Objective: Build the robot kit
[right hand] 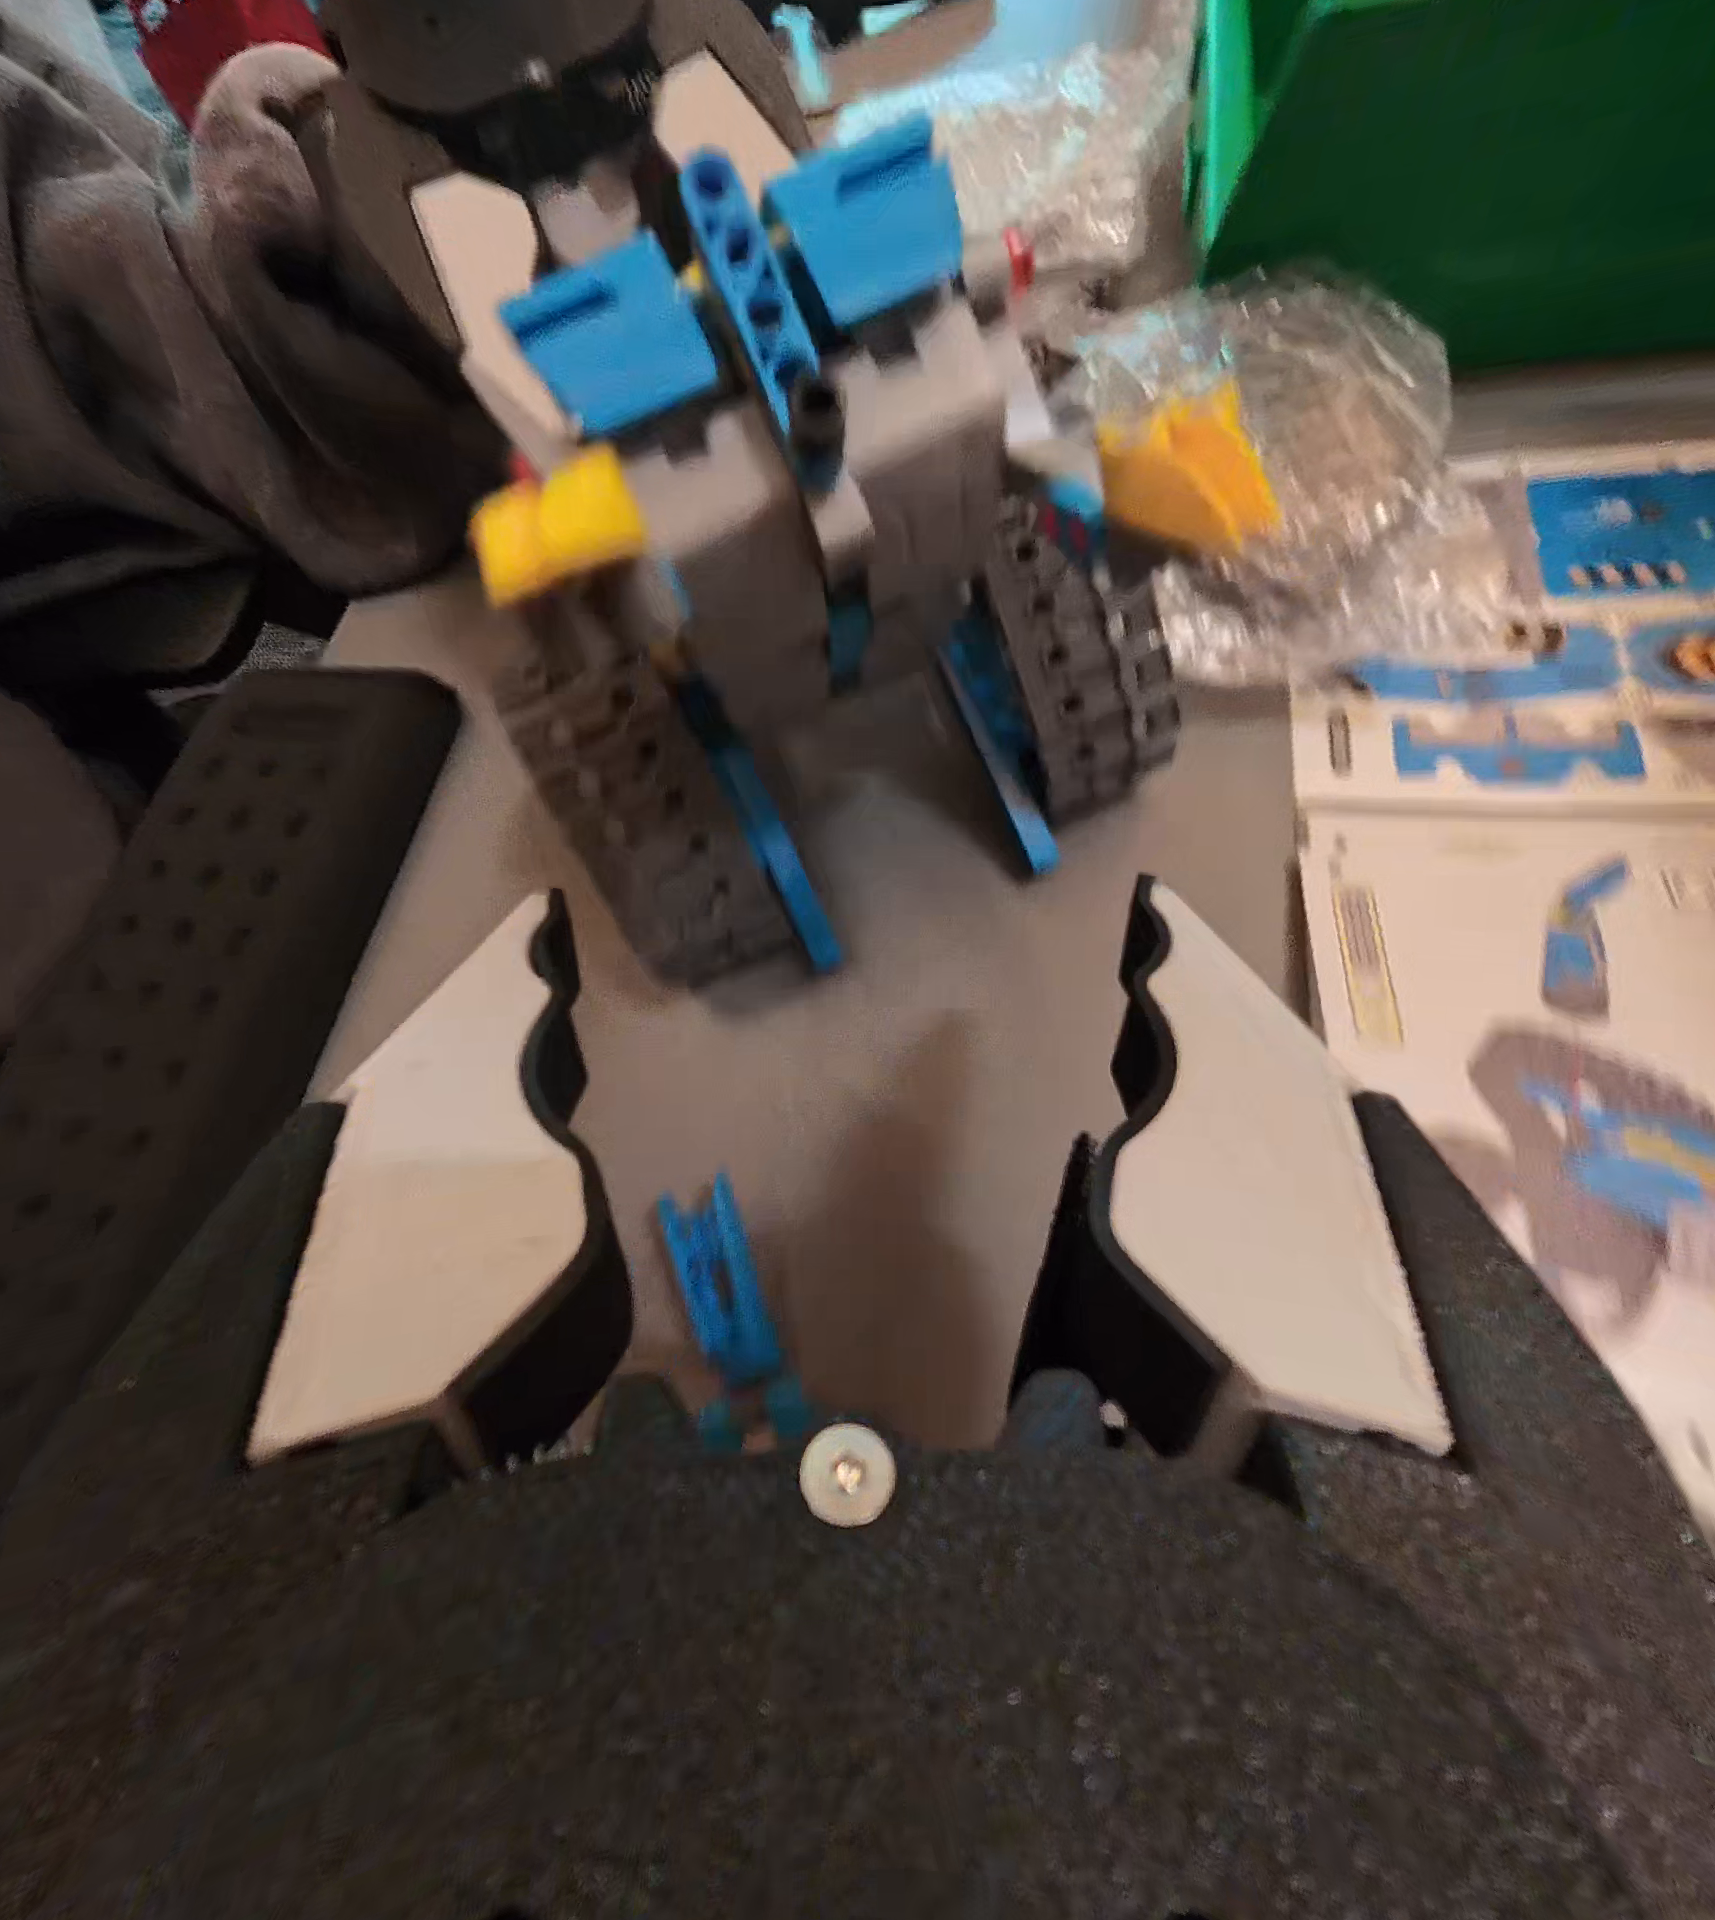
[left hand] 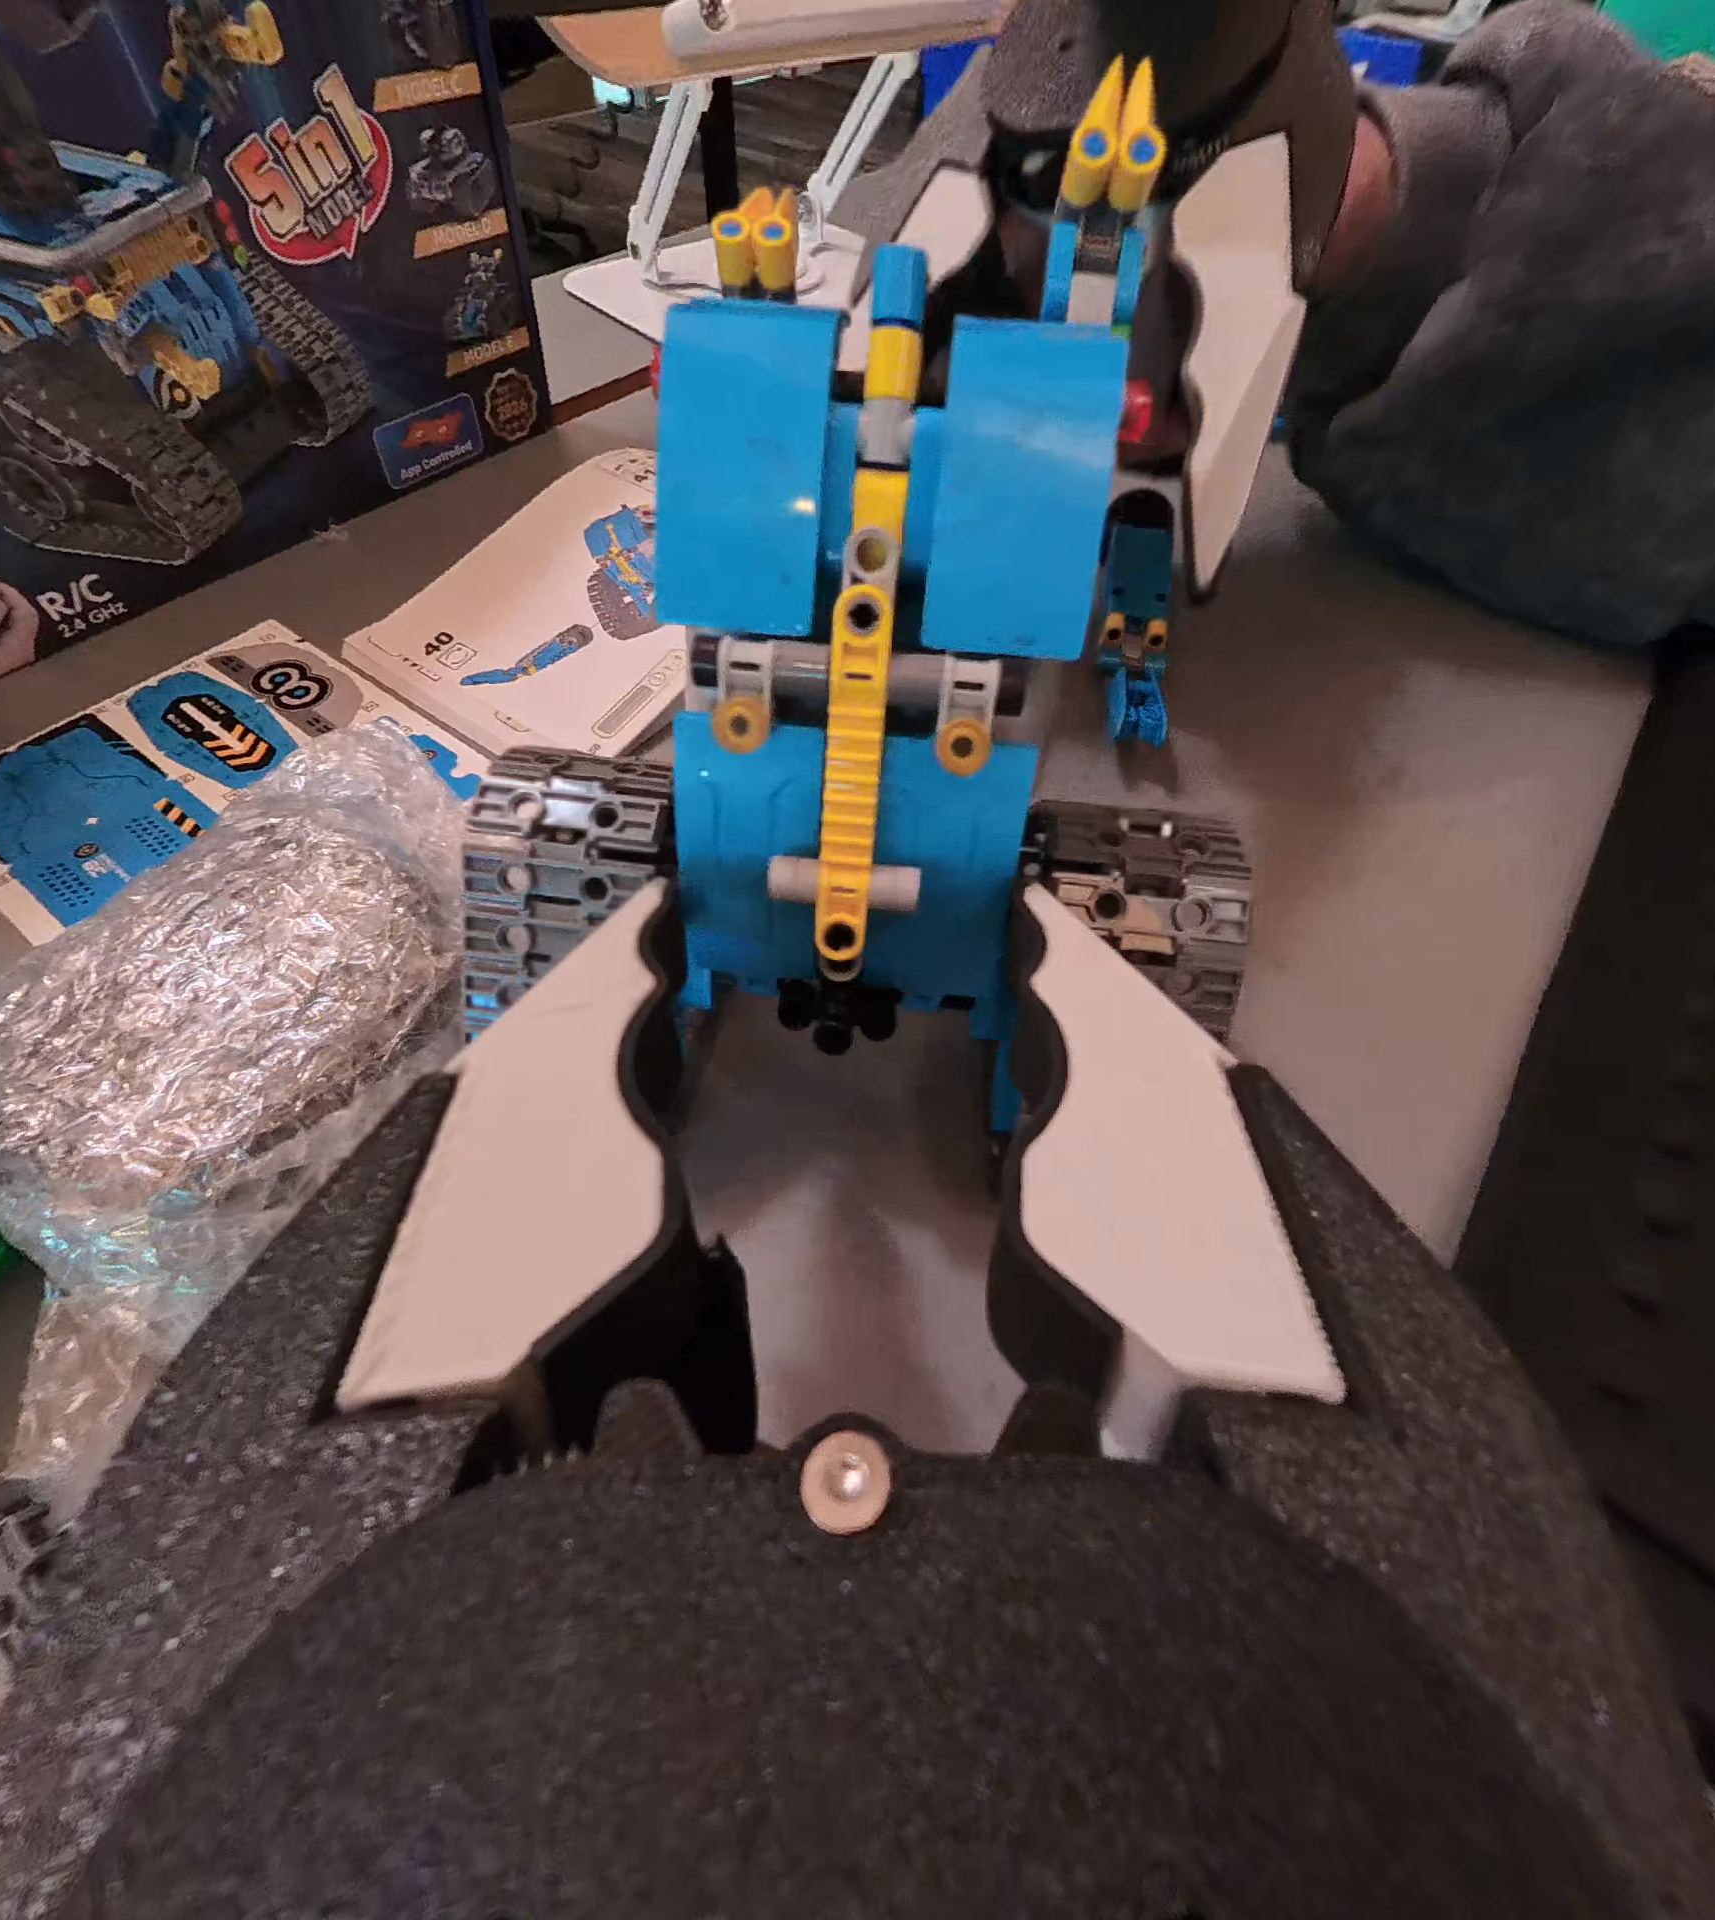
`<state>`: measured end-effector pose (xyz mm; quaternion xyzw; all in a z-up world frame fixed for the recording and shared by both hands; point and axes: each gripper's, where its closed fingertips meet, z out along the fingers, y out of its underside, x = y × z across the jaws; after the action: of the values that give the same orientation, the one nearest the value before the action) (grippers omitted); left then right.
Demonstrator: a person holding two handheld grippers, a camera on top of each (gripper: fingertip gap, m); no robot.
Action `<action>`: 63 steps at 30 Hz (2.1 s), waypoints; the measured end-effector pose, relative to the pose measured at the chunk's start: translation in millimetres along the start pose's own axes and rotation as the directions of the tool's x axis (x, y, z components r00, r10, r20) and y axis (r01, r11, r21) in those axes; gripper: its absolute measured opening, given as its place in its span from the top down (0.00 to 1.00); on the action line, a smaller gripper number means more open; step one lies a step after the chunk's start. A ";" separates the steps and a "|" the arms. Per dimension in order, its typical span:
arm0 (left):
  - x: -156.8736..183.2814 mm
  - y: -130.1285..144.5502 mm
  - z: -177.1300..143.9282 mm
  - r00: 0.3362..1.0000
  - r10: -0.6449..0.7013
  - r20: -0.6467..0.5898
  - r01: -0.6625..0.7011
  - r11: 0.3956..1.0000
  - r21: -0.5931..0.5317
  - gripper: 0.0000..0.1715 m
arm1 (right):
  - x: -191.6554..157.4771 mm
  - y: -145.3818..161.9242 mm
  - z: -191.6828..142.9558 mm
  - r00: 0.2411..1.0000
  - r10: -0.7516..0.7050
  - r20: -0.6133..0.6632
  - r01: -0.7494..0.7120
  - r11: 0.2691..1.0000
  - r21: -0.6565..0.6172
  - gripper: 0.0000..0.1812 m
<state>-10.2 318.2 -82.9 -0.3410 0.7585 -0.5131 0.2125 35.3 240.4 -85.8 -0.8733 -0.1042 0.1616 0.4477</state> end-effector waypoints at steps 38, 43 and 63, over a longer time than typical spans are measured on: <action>69.9 -106.6 103.3 0.977 0.157 -0.147 -0.189 0.951 -0.246 0.60 | -128.4 128.9 -111.2 0.981 -0.058 -0.185 0.061 0.998 0.008 0.86; 70.7 -119.1 181.6 0.956 0.202 -0.213 -0.259 0.922 -0.288 0.60 | -143.2 130.5 -94.5 0.982 -0.111 -0.153 0.108 0.994 -0.028 0.85; 88.5 -94.3 182.9 0.955 0.077 -0.288 -0.116 0.986 -0.121 0.54 | -141.1 136.9 -72.7 0.992 -0.055 -0.118 0.053 0.998 -0.019 0.85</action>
<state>81.0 114.6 -63.5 -0.2407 0.8301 -0.4923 0.1030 -63.0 60.9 -131.0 -0.8818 -0.1022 0.0967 0.4502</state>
